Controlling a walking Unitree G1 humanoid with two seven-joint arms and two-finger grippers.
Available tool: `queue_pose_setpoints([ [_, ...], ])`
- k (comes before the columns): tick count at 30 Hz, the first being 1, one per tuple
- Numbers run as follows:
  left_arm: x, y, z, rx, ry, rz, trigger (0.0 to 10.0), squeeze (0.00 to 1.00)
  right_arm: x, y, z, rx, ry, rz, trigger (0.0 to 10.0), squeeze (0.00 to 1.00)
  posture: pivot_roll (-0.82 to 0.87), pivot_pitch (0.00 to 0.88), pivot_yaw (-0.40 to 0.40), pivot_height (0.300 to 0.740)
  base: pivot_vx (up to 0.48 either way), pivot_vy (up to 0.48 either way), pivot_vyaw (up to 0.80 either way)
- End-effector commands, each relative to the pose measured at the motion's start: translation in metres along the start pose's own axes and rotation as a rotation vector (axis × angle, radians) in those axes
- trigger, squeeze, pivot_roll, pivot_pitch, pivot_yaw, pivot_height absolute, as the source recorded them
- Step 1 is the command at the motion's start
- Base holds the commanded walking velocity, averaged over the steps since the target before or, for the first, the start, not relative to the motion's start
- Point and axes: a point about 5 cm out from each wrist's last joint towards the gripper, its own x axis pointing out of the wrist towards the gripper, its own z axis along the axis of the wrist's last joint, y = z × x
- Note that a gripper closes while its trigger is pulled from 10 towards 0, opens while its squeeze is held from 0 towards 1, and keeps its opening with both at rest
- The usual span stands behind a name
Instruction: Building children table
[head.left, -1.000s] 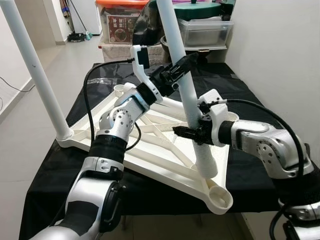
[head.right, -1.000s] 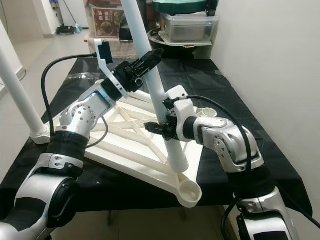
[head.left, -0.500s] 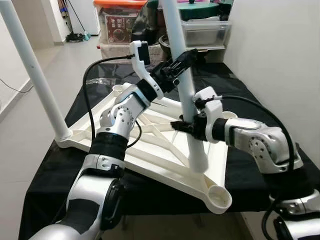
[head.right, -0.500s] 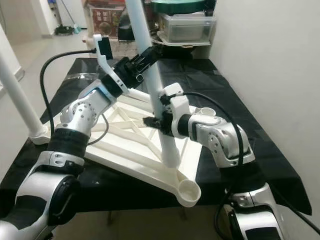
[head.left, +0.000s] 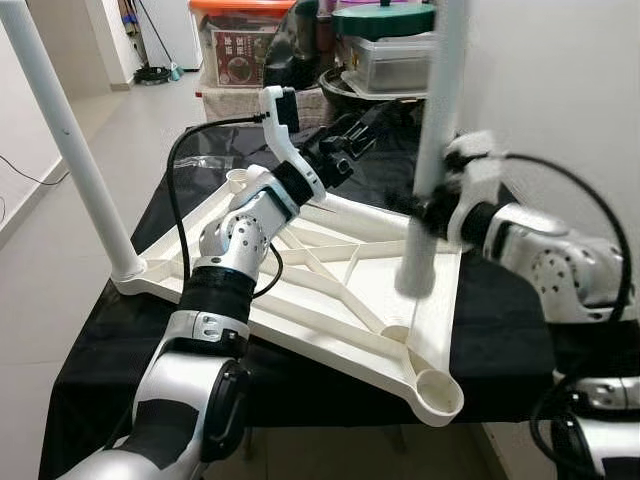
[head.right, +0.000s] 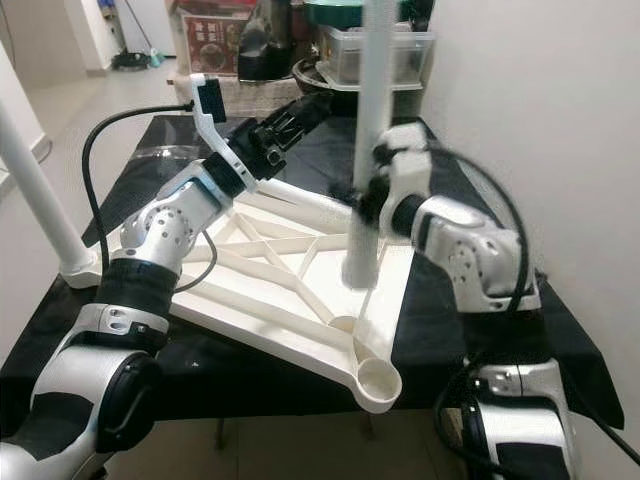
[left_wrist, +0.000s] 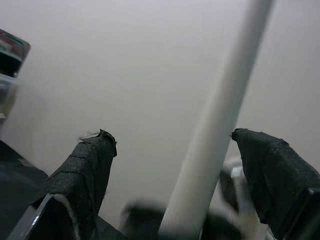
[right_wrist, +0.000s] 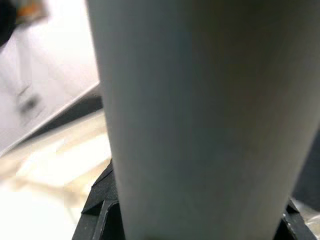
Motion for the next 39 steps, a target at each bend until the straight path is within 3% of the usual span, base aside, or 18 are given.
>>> queue_pose_setpoints([
  [1, -0.007, 0.002, 0.000, 0.004, -0.001, 0.018, 10.0, 0.00, -0.001, -0.006, 0.010, 0.024, -0.091, -0.049, 0.0, 0.00, 0.05, 0.000, -0.033, 0.740, 0.000, 0.000, 0.00],
  [5, -0.011, 0.001, -0.002, 0.020, 0.011, 0.021, 10.0, 0.00, -0.004, -0.009, 0.015, 0.060, -0.155, -0.081, 0.0, 0.00, 0.05, 0.000, -0.036, 0.740, 0.000, 0.000, 0.00],
  [6, -0.018, -0.001, -0.008, 0.054, 0.036, 0.022, 10.0, 0.00, -0.007, -0.011, 0.017, 0.106, -0.220, -0.108, 0.0, 0.00, 0.06, 0.000, -0.036, 0.740, 0.000, 0.000, 0.00],
  [10, -0.033, -0.010, -0.027, 0.135, 0.112, 0.007, 10.0, 0.00, -0.016, -0.006, 0.015, 0.128, -0.311, -0.129, 0.0, 0.00, 0.06, 0.000, -0.037, 0.740, 0.000, 0.000, 0.00],
  [11, -0.042, -0.015, -0.042, 0.241, 0.178, -0.010, 10.0, 0.00, -0.020, 0.002, 0.010, 0.155, -0.347, -0.117, 0.0, 0.00, 0.06, 0.000, -0.039, 0.740, 0.000, 0.000, 0.00],
  [14, -0.064, -0.022, -0.070, 0.449, 0.305, -0.050, 10.0, 0.00, -0.025, 0.019, 0.001, 0.215, -0.390, -0.064, 0.0, 0.00, 0.05, 0.000, -0.036, 0.740, 0.000, 0.000, 0.00],
  [18, -0.074, -0.019, -0.081, 0.502, 0.342, -0.023, 10.0, 0.00, -0.025, 0.034, -0.005, 0.239, -0.402, -0.012, 0.0, 0.00, 0.06, 0.000, -0.036, 0.740, 0.000, 0.000, 0.00],
  [19, -0.076, -0.017, -0.083, 0.528, 0.353, -0.012, 10.0, 0.85, -0.025, 0.041, -0.007, 0.229, -0.403, 0.009, 0.0, 0.00, 0.05, 0.000, -0.036, 0.740, 0.000, 0.000, 0.00],
  [21, -0.077, -0.016, -0.085, 0.548, 0.361, -0.007, 10.0, 0.85, -0.025, 0.046, -0.008, 0.222, -0.403, 0.023, 0.0, 0.00, 0.05, 0.000, -0.036, 0.740, 0.000, 0.000, 0.00],
  [22, -0.077, -0.016, -0.087, 0.593, 0.366, -0.006, 10.0, 0.99, -0.024, 0.053, -0.009, 0.221, -0.402, 0.052, 0.0, 0.00, 0.05, 0.000, -0.036, 0.740, 0.000, 0.000, 0.00],
  [23, -0.078, -0.016, -0.089, 0.645, 0.370, 0.009, 10.0, 1.00, -0.024, 0.060, -0.011, 0.223, -0.398, 0.080, 0.0, 0.00, 0.05, 0.000, -0.039, 0.740, 0.000, 0.000, 0.00],
  [27, -0.080, -0.017, -0.091, 0.740, 0.377, 0.035, 10.0, 1.00, -0.025, 0.072, -0.017, 0.237, -0.387, 0.119, 0.0, 0.00, 0.05, 0.000, -0.041, 0.740, 0.000, 0.000, 0.00],
  [28, -0.080, -0.018, -0.092, 0.764, 0.379, 0.028, 10.0, 0.00, -0.025, 0.074, -0.018, 0.238, -0.380, 0.124, 0.0, 0.00, 0.05, 0.000, -0.043, 0.740, 0.000, 0.000, 0.00],
  [36, -0.082, -0.022, -0.103, 0.785, 0.399, 0.002, 10.0, 0.00, -0.026, 0.088, -0.026, 0.261, -0.362, 0.160, 0.0, 0.00, 0.05, 0.000, -0.045, 0.740, 0.000, 0.000, 0.00],
  [39, -0.083, -0.023, -0.105, 0.787, 0.393, 0.011, 10.0, 0.00, -0.027, 0.086, -0.027, 0.242, -0.368, 0.113, 0.0, 0.00, 0.05, 0.000, -0.044, 0.740, 0.000, 0.000, 0.00],
])
